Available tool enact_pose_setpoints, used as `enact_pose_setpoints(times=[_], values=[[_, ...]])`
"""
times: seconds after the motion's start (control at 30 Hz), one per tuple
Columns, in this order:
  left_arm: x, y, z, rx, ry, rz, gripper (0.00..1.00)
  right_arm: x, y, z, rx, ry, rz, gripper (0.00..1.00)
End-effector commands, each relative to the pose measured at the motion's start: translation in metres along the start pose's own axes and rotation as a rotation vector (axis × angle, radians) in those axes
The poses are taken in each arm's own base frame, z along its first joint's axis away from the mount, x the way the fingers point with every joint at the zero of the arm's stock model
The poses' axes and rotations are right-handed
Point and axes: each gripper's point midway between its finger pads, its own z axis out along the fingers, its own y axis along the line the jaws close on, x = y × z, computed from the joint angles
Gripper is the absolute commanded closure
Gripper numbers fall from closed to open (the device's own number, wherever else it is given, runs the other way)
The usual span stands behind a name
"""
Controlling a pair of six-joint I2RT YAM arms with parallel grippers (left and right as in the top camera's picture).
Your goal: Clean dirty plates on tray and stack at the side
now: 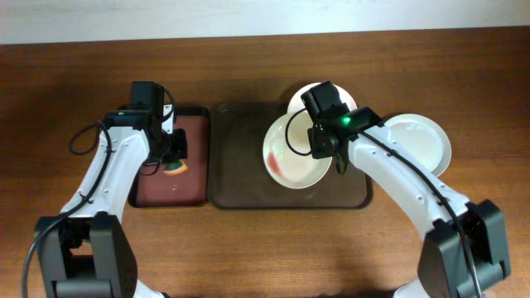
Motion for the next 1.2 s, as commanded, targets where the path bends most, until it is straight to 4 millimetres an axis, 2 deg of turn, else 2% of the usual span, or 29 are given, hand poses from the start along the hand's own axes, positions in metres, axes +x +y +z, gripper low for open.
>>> enact_pose_setpoints(times=[0.0,0.13,0.17,0.3,0.37,0.5,0.57,0.67,0.73,0.83,0.9,0.93,1.0,1.03,1.1,1.17], values=[[-0.004,0.017,-0.004,-0.088,-0.026,0.013,1.00,-0.025,-0.012,-0.043,0.169,-0.167,-0.071,0.96],[-0.001,0.018,0.006,-0.094,0.006,0.014,1.00,-0.031,-0.005,-0.071,0.358,-0.280,-0.154,0.96],[0.001,0.018,0.010,-0.095,0.017,0.014,1.00,-0.034,-0.002,-0.085,0.440,-0.336,-0.181,0.96],[0.003,0.018,0.026,-0.098,0.052,0.016,1.00,-0.039,0.015,-0.122,0.590,-0.483,-0.234,0.96],[0.006,0.019,0.035,-0.100,0.072,0.017,1.00,-0.042,0.014,-0.142,0.681,-0.555,-0.227,0.96],[0.004,0.018,0.035,-0.100,0.066,0.017,1.00,-0.043,0.018,-0.138,0.648,-0.553,-0.216,0.96],[0.003,0.018,0.035,-0.098,0.063,0.017,1.00,-0.041,0.027,-0.117,0.501,-0.501,-0.167,0.96],[0.001,0.004,0.037,-0.013,0.053,0.089,1.00,-0.036,0.016,-0.075,0.269,-0.349,0.029,0.96],[-0.003,0.001,0.038,0.005,0.035,0.105,1.00,-0.036,-0.002,-0.056,0.165,-0.261,0.113,0.96],[-0.002,-0.009,0.044,0.064,0.023,0.185,1.00,-0.039,-0.035,-0.049,0.064,-0.210,0.240,0.96],[0.001,-0.009,0.049,0.066,0.018,0.196,1.00,-0.037,-0.086,-0.044,-0.017,-0.163,0.404,0.96],[0.001,-0.009,0.051,0.066,0.013,0.196,1.00,-0.031,-0.105,-0.039,-0.038,-0.133,0.464,0.96],[0.001,-0.009,0.053,0.066,0.007,0.196,1.00,-0.014,-0.150,-0.027,-0.056,-0.066,0.600,0.96],[0.001,-0.009,0.053,0.066,0.007,0.196,1.00,0.005,-0.189,-0.019,-0.023,-0.024,0.709,0.96],[0.001,-0.009,0.053,0.066,0.007,0.196,1.00,0.032,-0.233,-0.011,0.035,0.025,0.828,0.96],[-0.001,-0.007,0.053,0.055,-0.001,0.196,1.00,0.061,-0.256,0.002,0.072,0.087,0.909,0.96]])
